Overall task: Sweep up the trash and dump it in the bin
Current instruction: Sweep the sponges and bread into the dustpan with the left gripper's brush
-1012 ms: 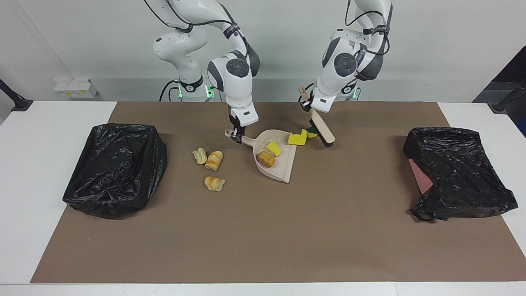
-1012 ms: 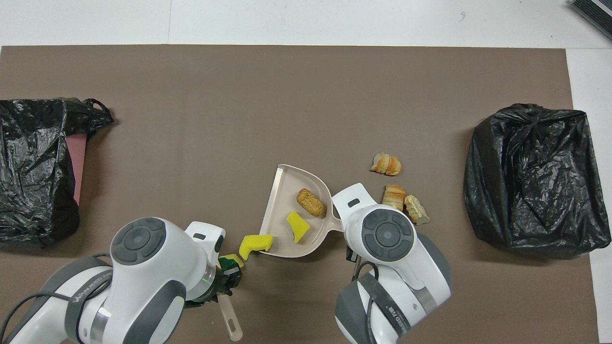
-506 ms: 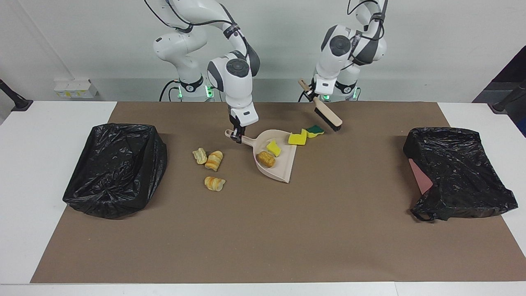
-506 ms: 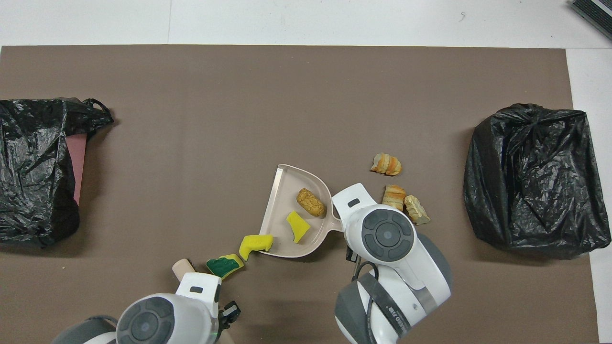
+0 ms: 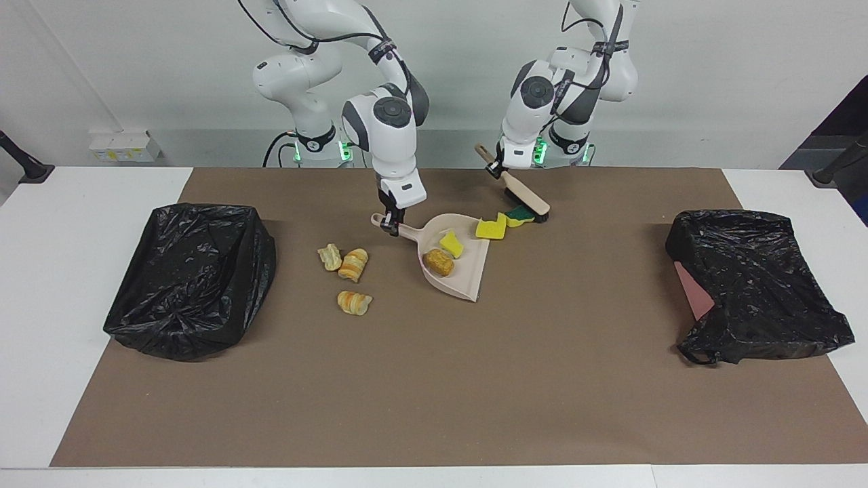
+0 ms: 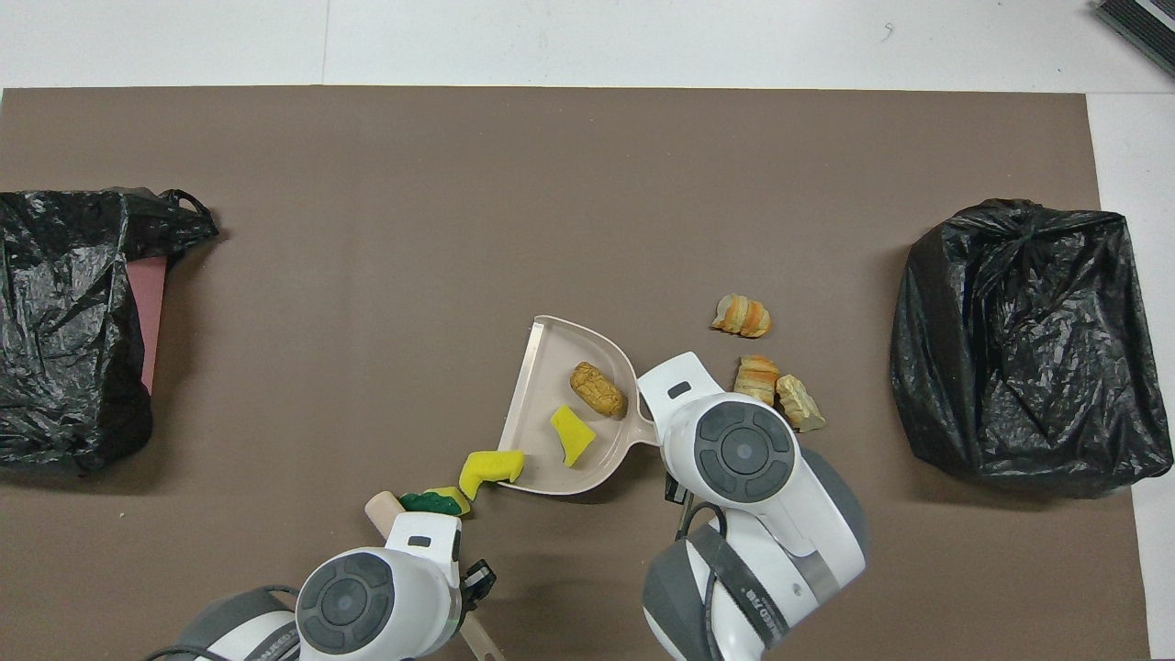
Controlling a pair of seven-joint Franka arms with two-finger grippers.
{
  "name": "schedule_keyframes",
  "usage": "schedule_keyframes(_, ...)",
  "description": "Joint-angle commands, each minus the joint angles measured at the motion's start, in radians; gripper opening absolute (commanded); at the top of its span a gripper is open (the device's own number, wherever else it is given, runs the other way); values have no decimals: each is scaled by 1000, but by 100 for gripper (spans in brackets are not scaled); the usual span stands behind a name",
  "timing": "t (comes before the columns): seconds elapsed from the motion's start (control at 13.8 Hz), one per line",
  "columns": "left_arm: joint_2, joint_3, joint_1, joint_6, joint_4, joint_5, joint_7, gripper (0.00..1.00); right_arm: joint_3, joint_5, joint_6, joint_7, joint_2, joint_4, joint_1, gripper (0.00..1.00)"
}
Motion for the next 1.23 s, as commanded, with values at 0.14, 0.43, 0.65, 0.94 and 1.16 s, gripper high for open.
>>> schedule_keyframes(0.14, 164, 16, 51, 39, 162, -19, 251, 0, 2, -16, -3, 17, 6, -5, -2, 0)
schedule_keyframes(0.43, 253, 13, 40, 74, 260, -19, 445, 0, 2, -16, -3, 17, 6, -5, -2, 0)
schedule_keyframes(0.65, 300, 7, 26, 78, 314, -19, 597, 0, 2, -16, -3, 17, 6, -5, -2, 0)
schedule_keyframes(0.94, 302, 12, 20, 49, 333, -20, 706, 0, 2, -16, -5, 17, 6, -5, -2, 0)
schedule_keyframes(1.16, 293, 18, 89, -9, 336, -6, 698, 0, 2, -16, -5, 17, 6, -5, -3, 0)
